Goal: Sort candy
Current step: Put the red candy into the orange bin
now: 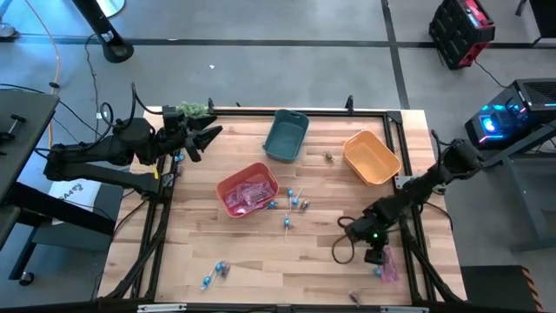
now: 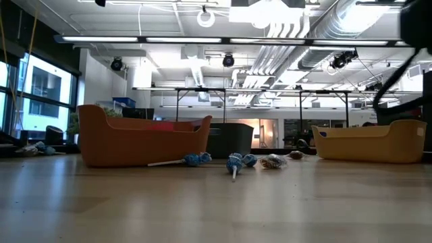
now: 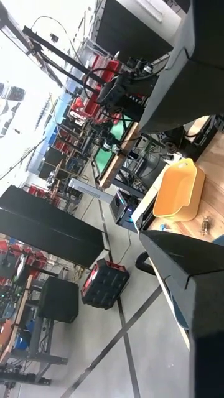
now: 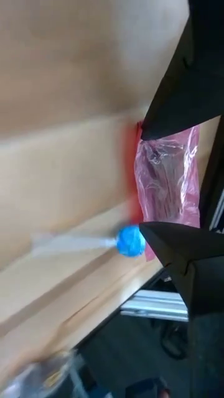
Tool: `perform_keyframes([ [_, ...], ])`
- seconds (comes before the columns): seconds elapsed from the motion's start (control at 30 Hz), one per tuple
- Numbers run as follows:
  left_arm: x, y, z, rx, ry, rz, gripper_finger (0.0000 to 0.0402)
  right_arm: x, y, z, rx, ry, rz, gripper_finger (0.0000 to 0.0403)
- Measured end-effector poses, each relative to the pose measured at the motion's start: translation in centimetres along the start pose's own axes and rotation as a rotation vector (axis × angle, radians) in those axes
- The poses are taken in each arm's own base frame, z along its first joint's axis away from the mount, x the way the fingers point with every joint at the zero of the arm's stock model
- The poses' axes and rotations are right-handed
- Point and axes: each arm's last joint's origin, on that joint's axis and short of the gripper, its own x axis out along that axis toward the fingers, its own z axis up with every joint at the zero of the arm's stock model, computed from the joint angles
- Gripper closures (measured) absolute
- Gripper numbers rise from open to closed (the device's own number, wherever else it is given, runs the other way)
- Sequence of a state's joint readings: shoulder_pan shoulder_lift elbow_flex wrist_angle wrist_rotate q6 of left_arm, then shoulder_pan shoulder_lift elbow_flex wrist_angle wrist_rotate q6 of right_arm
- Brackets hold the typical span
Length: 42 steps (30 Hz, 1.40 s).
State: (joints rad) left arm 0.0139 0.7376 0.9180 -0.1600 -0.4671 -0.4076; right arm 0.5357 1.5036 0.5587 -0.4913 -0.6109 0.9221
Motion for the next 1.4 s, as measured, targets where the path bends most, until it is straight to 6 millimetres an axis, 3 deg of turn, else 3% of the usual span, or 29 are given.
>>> perform_keyframes([
  [0.3, 0.0, 0.0, 0.0, 0.0, 0.0, 0.001, 0.0138, -3.0, -1.7, 3.1, 0.032, -0.147, 0.022, 0.0172],
  [0.6, 0.0, 0.0, 0.0, 0.0, 0.0, 0.001, 0.0138, -9.3, -1.2, 6.8, 0.028, -0.458, -0.15, 0.0172],
  [0.77, 0.0, 0.0, 0.0, 0.0, 0.0, 0.001, 0.0138, -11.9, -0.4, 7.1, 0.072, -0.494, -0.185, 0.0172],
  [0.93, 0.0, 0.0, 0.0, 0.0, 0.0, 0.0, 0.0138, -12.9, 0.8, 7.1, 0.155, -0.545, -0.19, 0.0172],
  [1.07, 0.0, 0.0, 0.0, 0.02, 0.0, 0.0, 0.0138, -12.3, 1.8, 6.6, -0.113, -0.541, -0.315, 0.0172],
  [1.27, 0.0, 0.0, 0.0, 0.035, 0.0, 0.001, 0.0138, -10.3, 1.9, 5.9, -0.718, -0.406, -0.521, 0.0172],
  [1.4, 0.0, 0.0, 0.0, 0.035, 0.001, 0.001, 0.0138, -9.2, 1.4, 5.9, -0.901, -0.356, -0.568, 0.0172],
])
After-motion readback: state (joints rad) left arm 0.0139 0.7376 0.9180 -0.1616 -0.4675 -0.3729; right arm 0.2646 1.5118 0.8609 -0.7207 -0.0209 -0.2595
